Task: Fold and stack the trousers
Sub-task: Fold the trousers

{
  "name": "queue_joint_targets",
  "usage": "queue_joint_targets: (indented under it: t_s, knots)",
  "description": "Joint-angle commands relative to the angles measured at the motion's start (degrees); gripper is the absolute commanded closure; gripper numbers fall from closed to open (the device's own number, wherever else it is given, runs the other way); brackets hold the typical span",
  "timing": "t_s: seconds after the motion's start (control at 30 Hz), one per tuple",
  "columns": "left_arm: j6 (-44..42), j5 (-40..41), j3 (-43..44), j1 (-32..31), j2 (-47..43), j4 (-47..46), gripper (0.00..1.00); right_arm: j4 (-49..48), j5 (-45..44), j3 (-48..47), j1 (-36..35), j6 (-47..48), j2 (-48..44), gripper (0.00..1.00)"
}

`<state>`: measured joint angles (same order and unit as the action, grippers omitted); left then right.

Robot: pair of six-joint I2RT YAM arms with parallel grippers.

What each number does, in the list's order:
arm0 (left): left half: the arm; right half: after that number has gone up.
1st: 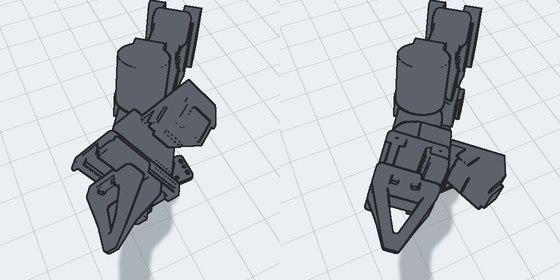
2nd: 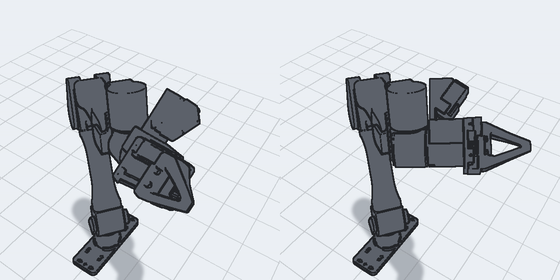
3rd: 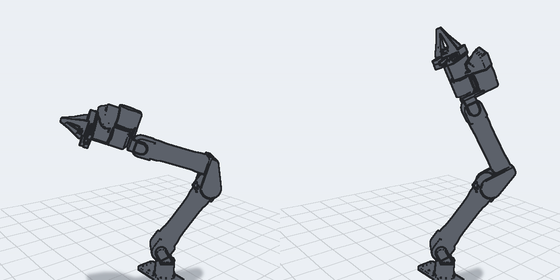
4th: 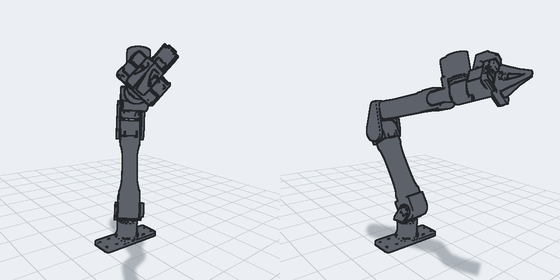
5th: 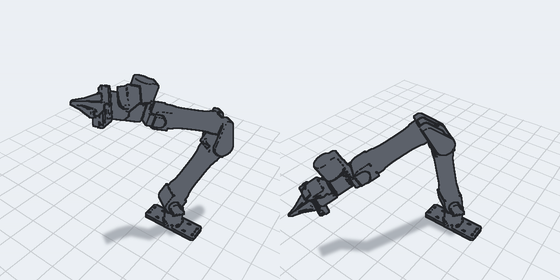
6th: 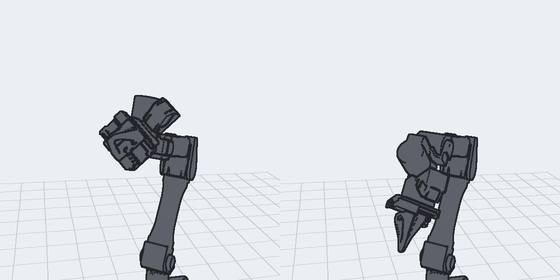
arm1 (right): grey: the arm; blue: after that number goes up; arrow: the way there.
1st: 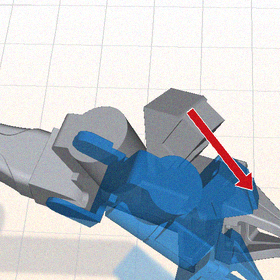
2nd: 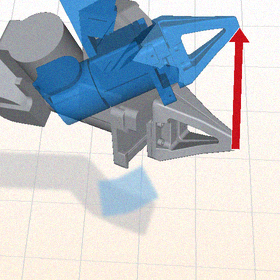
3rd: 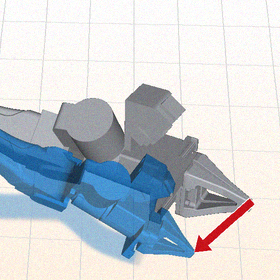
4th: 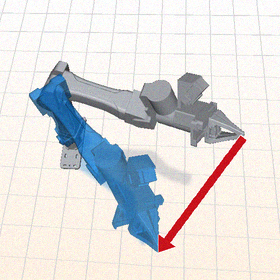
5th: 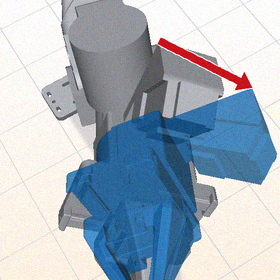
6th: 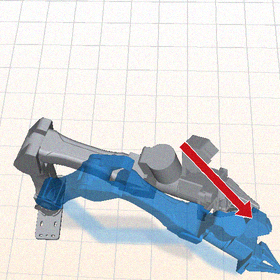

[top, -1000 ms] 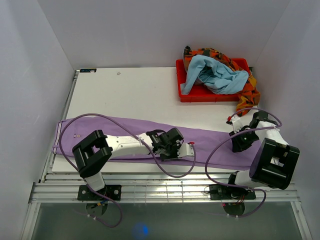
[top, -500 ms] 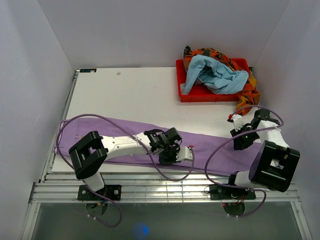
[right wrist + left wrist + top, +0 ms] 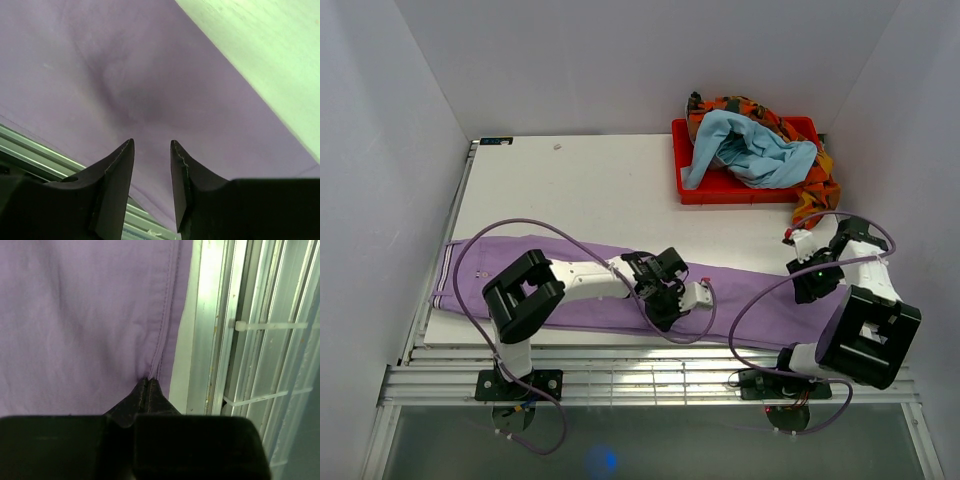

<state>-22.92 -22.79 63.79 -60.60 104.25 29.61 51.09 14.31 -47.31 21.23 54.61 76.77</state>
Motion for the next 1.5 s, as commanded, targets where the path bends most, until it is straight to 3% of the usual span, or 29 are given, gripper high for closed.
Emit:
queue_joint_targets:
  t_s: [0.0,0.27,0.6,0.7,0.73,0.83,0.87,0.93,0.97,1.03,1.13,1.23,1.33,1.4,1.47]
  knots:
    - [2.08,3.1,0.01,3.37,7.62,-1.66,1.0,1.2,-1.74,-4.71,3.54,0.06,0.74,0.57]
    - [6.74,4.59,3.71,10.85,12.73,-0.86,1.0,3.14,-1.65,-14.91,11.1,-0.73,7.25,0.51]
    - [7.27,-3.74,2.92,11.12,7.3,0.01,0.96,-0.19,-1.12,-6.85,11.64,-1.08,11.54,0.53]
    - [4.74,-5.51,1.26,10.07,3.6,3.16,0.84,-4.22,-2.79,-4.56,11.55,-1.61,14.97,0.55]
    - [3.85,-6.12,0.73,9.89,2.64,4.31,0.71,-5.38,-3.49,-4.29,11.46,-1.61,15.94,0.55]
    - [2.18,-7.01,-2.52,10.15,-3.24,6.69,0.53,-9.67,-5.86,-4.11,11.2,-1.61,19.81,0.57]
    - [2.35,-7.36,-3.14,10.58,-5.26,6.95,0.43,-10.74,-7.0,-4.02,10.94,-1.61,20.6,0.57]
    - [2.79,-9.55,-3.67,13.3,-11.41,8.1,0.36,-12.76,-8.41,-4.28,10.32,-1.61,22.01,0.58]
    - [3.31,-10.78,-3.32,14.62,-13.35,8.36,0.27,-14.77,-9.72,-4.46,9.45,-1.52,22.36,0.58]
    - [3.67,-12.28,-1.4,19.62,-18.08,9.41,0.23,-16.54,-10.96,-5.16,8.48,-1.44,22.89,0.58]
    - [4.55,-9.92,2.11,27.45,-20.66,9.77,0.11,-19.53,-14.03,-8.14,6.89,-1.44,23.95,0.59]
    - [0.95,-5.53,4.15,36.4,-19.61,10.91,0.09,-20.76,-16.76,-12.27,6.28,-0.38,24.04,0.6]
    - [-2.57,-7.88,7.3,48.09,-15.49,11.79,0.09,-18.49,-15.01,-15.44,5.75,1.02,21.32,0.59]
    - [-6.06,-10.16,12.48,55.37,-9.61,14.49,0.1,-15.34,-9.14,-17.19,4.26,1.9,17.65,0.57]
    - [-8.89,-13.15,18.7,58.47,-2.95,16.62,0.1,-10.24,-3.01,-18.16,1.11,1.82,14.91,0.55]
